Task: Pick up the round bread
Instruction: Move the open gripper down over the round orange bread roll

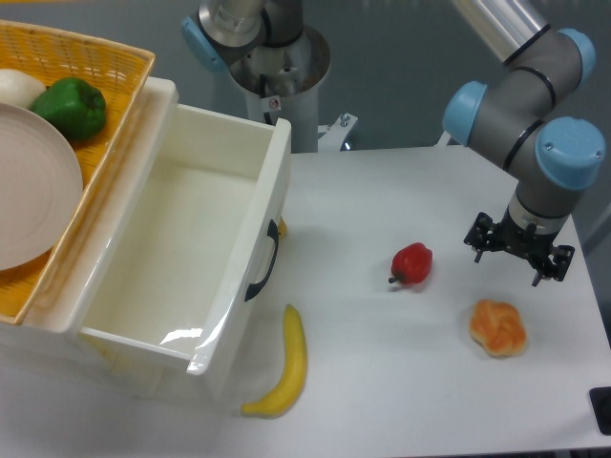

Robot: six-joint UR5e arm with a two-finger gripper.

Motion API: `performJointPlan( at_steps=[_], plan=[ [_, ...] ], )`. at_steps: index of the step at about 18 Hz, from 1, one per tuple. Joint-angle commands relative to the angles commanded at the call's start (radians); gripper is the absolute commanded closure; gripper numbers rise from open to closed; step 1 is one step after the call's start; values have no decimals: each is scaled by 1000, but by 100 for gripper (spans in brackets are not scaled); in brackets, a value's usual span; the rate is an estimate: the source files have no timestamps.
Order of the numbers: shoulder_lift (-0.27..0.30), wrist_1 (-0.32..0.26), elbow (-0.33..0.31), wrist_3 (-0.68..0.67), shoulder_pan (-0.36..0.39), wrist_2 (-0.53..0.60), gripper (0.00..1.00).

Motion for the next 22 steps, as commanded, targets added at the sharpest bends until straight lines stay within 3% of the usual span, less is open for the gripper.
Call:
performJointPlan(
  at_steps=[4,9,13,22],
  plan=[
    [-2,0,5,-5,6,-6,0],
    [-46,2,5,-23,20,-6,0],
    [-60,70,-5,-142,34,-8,0],
    [-81,103,8,-132,52,-17,0]
  ],
)
